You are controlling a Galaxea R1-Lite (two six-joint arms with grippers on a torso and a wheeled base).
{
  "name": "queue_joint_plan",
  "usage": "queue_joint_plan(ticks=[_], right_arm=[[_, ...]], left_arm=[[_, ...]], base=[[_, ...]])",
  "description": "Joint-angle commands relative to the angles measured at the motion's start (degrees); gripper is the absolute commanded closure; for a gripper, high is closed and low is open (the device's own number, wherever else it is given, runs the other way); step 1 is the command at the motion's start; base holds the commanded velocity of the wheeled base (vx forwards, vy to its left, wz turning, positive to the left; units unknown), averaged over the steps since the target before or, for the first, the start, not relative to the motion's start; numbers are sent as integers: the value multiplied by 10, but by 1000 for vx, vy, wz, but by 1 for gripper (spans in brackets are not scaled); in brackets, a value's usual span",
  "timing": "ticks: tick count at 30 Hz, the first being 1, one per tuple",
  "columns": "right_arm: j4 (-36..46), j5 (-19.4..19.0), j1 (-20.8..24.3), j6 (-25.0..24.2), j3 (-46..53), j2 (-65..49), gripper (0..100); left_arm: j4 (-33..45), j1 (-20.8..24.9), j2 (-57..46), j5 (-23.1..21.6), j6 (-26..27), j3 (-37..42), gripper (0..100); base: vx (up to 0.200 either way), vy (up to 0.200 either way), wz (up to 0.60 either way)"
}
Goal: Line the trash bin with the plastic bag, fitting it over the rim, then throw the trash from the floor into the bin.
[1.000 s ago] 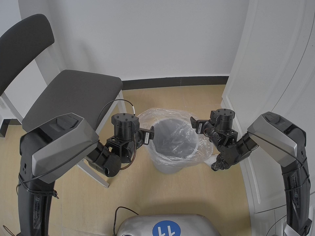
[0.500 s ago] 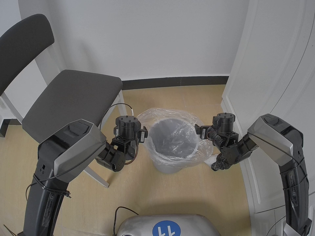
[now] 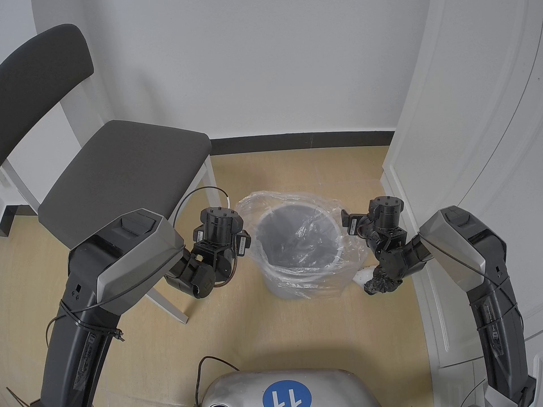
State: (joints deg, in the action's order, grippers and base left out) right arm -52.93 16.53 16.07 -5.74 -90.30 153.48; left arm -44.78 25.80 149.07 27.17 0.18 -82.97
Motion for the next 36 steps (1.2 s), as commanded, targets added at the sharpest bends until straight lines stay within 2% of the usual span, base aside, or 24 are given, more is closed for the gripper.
queue_joint_plan(ticks=[1, 10, 16, 36], right_arm=[[0, 13, -1, -1, -50, 57, 0], [0, 15, 0, -1, -81, 94, 0], [1, 15, -2, -1, -90, 105, 0], [3, 14, -8, 2, -94, 123, 0]], left_arm=[[9, -6, 3, 5, 0, -7, 0], [22, -8, 17, 13, 0, -22, 0], [30, -12, 36, 47, 5, -42, 0], [65, -13, 41, 48, 5, -29, 0]], base=[[0, 0, 0], [0, 0, 0], [0, 0, 0], [0, 0, 0]])
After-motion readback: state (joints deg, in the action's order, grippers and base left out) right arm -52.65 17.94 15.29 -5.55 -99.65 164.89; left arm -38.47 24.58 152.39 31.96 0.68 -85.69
